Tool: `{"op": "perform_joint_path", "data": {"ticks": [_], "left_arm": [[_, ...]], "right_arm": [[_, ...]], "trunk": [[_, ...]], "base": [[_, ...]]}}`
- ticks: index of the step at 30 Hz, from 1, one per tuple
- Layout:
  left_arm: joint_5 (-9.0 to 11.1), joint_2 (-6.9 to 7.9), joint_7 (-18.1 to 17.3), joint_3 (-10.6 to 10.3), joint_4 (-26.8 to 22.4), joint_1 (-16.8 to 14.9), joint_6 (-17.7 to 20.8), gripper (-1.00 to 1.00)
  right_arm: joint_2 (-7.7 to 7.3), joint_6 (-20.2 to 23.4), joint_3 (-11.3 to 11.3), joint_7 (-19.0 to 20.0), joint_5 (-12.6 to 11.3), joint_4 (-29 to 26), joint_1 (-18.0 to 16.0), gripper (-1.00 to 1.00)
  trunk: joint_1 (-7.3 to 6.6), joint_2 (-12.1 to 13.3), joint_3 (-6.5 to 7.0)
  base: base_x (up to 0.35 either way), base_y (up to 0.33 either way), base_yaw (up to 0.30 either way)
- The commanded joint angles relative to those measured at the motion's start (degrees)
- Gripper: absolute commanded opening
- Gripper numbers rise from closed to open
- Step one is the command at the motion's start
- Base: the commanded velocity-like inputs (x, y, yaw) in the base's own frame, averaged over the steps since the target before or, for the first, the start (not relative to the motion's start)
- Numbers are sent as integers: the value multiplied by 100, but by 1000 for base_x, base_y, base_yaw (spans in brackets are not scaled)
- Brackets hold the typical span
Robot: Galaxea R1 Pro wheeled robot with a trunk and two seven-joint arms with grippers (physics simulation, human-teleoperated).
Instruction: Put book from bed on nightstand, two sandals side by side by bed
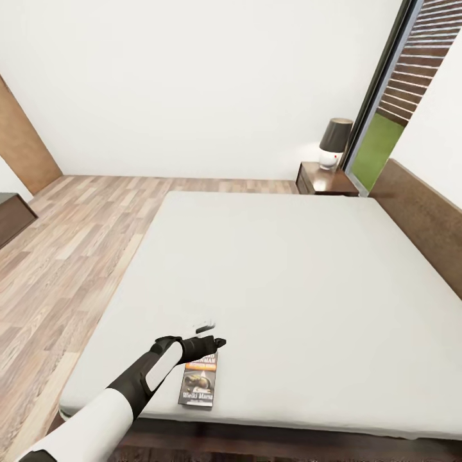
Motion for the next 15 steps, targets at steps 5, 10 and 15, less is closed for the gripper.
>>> {"op": "perform_joint_path", "data": {"ticks": [5,10,15], "left_arm": [[49,4,31,-12,-7,-5,12,100],[49,7,31,-11,-6,-5,8,100],[46,7,17,9,-6,-5,3,100]], "right_arm": [[-3,-11,4,28,-42,15,-6,100],[-2,-10,5,25,-44,15,-6,100],[-3,-10,5,15,-39,15,-6,100]], "trunk": [[3,-10,-54],[3,-10,-78],[3,-10,-81]], "base": [[0,0,0],[0,0,0],[0,0,0]]}}
